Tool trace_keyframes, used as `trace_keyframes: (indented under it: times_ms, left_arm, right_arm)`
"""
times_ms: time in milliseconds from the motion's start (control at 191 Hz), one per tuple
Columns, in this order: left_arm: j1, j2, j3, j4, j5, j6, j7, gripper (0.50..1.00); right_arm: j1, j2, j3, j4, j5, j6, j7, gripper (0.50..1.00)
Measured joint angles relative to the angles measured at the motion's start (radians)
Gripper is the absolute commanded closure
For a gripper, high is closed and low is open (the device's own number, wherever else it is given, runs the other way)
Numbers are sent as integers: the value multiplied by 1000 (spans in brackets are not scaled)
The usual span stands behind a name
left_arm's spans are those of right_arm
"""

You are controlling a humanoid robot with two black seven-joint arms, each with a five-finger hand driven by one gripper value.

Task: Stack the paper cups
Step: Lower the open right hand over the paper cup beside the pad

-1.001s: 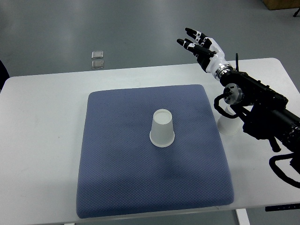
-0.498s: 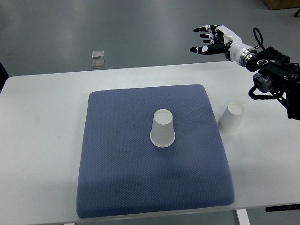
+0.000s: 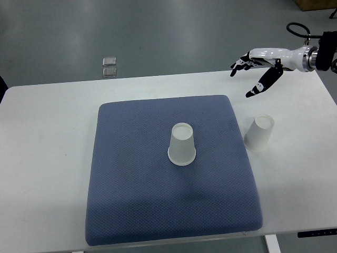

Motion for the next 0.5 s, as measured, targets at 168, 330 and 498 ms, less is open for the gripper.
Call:
trace_keyframes:
  times_ms: [168, 330, 498]
  left_arm:
    - [0, 0, 0, 0, 0, 0, 0, 500]
    - [0, 0, 0, 0, 0, 0, 0, 500]
    - [0, 0, 0, 0, 0, 0, 0, 500]
  right_arm:
    - [0, -25, -10, 36, -147, -2, 13, 583]
    - [-22, -30, -26, 41, -177, -57, 16, 583]
    - [-52, -62, -57, 69, -209, -77, 38, 585]
